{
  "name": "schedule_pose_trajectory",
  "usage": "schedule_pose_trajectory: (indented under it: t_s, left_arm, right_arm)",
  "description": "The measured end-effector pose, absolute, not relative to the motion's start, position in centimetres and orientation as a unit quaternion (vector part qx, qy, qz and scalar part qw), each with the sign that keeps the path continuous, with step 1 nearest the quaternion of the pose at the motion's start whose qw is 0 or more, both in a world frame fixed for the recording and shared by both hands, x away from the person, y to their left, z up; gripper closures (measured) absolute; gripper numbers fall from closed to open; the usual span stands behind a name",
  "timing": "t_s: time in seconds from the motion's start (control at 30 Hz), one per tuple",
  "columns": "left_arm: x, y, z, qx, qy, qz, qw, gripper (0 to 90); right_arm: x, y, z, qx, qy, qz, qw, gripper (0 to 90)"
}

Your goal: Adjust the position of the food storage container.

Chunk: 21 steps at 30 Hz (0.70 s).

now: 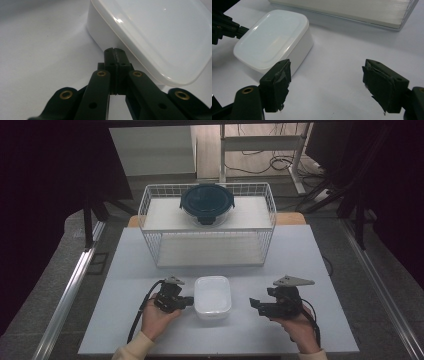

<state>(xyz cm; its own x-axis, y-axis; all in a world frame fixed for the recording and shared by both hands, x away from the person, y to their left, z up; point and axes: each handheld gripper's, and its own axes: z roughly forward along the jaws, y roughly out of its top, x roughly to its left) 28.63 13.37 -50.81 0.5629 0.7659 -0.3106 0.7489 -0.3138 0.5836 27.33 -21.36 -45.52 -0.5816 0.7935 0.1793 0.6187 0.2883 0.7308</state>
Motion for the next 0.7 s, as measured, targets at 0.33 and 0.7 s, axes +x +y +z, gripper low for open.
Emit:
schedule_pose_trajectory:
  t_s: [0.33,0.7]
  left_arm:
    - [28.5,15.7,-49.7,0.786,0.484,0.027,0.384,90.0]
    - [26.9,18.4,-47.9,0.731,0.521,0.026,0.439,32.8]
  right_arm:
    - [27.6,-21.7,-45.4,0.446,0.790,0.405,0.111,22.2]
    - [28.9,-21.6,-45.9,0.444,0.791,0.408,0.104,22.1]
